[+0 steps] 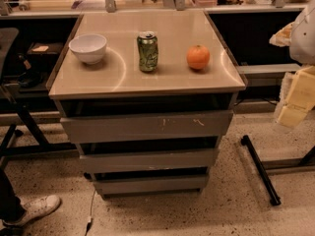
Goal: Open middle drawer
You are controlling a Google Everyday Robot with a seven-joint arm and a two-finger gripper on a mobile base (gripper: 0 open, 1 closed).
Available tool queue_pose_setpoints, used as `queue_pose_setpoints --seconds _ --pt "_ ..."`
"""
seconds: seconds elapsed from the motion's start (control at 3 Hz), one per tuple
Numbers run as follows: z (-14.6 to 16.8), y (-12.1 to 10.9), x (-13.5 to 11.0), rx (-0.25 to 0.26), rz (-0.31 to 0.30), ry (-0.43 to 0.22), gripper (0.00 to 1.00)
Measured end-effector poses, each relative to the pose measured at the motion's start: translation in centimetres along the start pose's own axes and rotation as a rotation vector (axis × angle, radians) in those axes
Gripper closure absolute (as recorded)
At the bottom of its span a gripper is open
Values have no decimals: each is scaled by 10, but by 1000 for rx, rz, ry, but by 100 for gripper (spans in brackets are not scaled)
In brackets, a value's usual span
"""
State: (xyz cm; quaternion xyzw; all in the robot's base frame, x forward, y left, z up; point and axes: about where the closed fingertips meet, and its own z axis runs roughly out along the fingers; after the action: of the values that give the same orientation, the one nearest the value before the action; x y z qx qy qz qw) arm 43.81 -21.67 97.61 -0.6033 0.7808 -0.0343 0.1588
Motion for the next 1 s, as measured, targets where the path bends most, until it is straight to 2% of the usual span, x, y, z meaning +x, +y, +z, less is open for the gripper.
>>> queue_pose_setpoints --seconds 0.67,1.0 --pt "12 6 -1 4 11 4 0" --pt "46 24 1 -9 48 8 0"
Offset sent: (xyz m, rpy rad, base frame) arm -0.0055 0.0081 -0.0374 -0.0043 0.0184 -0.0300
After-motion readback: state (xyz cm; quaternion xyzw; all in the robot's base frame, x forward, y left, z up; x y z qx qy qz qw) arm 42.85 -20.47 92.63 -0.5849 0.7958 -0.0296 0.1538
